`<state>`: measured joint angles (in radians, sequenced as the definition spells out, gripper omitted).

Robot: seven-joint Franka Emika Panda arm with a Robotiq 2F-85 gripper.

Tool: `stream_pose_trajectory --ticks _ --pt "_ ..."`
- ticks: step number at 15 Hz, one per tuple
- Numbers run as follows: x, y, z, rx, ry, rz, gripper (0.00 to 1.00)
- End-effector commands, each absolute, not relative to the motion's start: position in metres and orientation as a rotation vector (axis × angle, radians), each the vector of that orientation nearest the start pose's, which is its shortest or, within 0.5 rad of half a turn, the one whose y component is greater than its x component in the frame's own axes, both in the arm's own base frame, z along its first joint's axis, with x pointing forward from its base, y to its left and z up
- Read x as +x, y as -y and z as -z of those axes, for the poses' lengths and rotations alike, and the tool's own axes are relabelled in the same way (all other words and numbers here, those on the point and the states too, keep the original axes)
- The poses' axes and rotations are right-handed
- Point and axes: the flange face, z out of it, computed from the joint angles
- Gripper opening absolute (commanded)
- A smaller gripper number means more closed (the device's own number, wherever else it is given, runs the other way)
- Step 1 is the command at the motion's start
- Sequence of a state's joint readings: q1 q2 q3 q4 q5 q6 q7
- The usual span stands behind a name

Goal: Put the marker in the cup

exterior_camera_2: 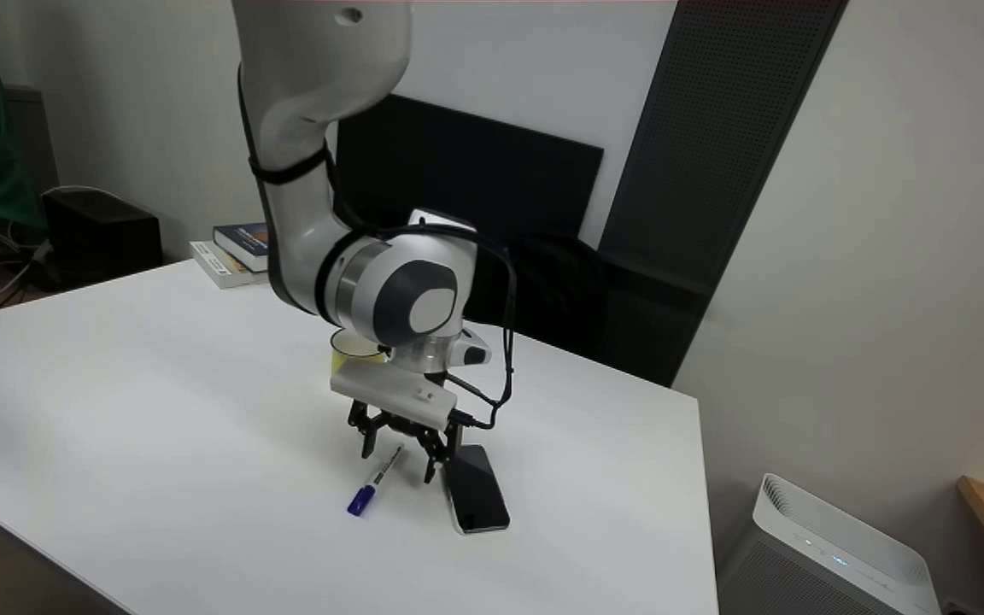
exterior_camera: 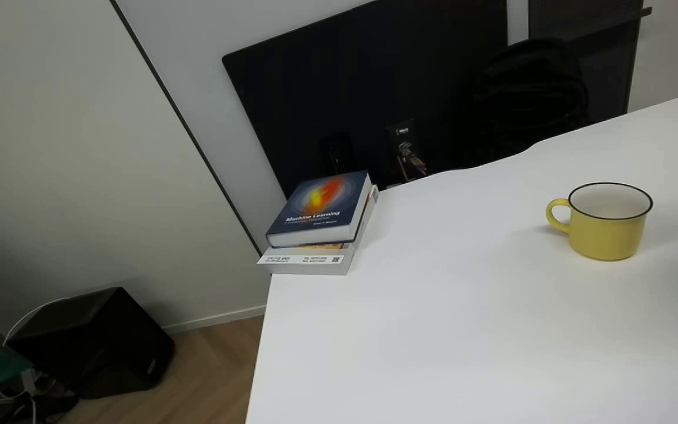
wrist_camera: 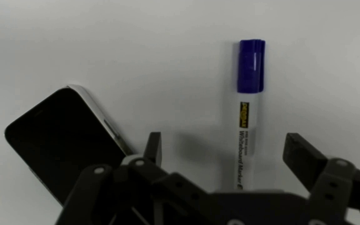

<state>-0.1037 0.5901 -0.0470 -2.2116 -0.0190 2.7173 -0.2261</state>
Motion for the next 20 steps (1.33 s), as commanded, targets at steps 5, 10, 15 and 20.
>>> stream_pose_trajectory --ticks 5,10,15,20 --pt "0.543 0.072 -0.081 -3.183 0.133 -0.008 1.00" --pt "0.553 0.064 -0.075 -3.195 0.085 0.070 1.00" --pt "0.559 0.060 -0.074 -3.206 0.062 0.065 1.00" --pt "0.563 0.057 -0.075 -3.224 0.025 0.046 0.53"
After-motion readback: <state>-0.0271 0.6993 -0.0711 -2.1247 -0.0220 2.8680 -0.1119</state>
